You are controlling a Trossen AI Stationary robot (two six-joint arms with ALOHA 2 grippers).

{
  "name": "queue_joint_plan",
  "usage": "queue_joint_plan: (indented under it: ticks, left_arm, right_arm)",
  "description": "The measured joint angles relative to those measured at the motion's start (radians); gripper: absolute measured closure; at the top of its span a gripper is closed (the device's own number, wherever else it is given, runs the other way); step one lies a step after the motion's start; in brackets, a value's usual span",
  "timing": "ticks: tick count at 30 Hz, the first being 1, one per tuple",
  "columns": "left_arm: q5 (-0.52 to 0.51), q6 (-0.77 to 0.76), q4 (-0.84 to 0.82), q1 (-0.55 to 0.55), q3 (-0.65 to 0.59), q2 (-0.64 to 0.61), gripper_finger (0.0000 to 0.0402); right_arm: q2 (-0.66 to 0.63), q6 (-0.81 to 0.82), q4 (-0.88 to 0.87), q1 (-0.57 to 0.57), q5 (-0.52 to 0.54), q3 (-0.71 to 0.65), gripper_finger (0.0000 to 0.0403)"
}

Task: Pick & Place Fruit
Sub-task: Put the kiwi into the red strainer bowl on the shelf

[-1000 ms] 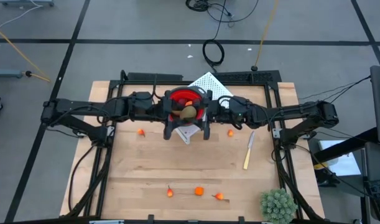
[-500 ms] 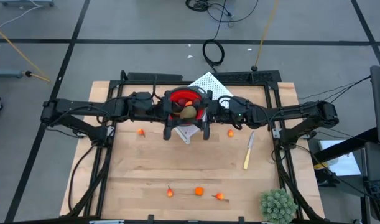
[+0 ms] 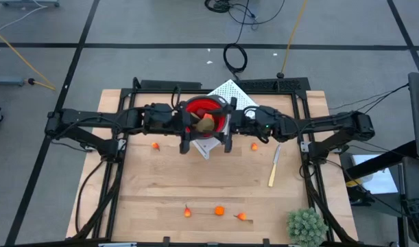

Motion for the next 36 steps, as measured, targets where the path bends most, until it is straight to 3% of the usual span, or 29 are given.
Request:
queue_joint_plan:
  ticks: [4,10,17,27,36]
  left_arm:
    - [-0.061,-0.004,-0.026,0.021,0.000,0.000,0.0225]
    - [-0.064,-0.004,-0.051,0.071,0.000,0.000,0.0224]
    - [-0.062,-0.004,-0.066,0.138,0.000,0.000,0.0223]
    - [0.028,-0.028,-0.071,0.221,0.000,0.000,0.0223]
    - [0.079,-0.056,-0.075,0.254,0.000,0.000,0.0222]
  right_arm:
    - [-0.028,-0.028,-0.002,0.000,0.043,-0.001,0.0108]
    - [-0.078,-0.046,-0.040,0.000,0.044,0.000,0.0154]
    - [-0.103,-0.055,-0.122,0.000,0.043,0.000,0.0252]
    - [-0.114,-0.060,-0.147,0.014,0.036,-0.031,0.0391]
    - [-0.179,0.000,0.117,0.042,0.044,-0.221,0.0400]
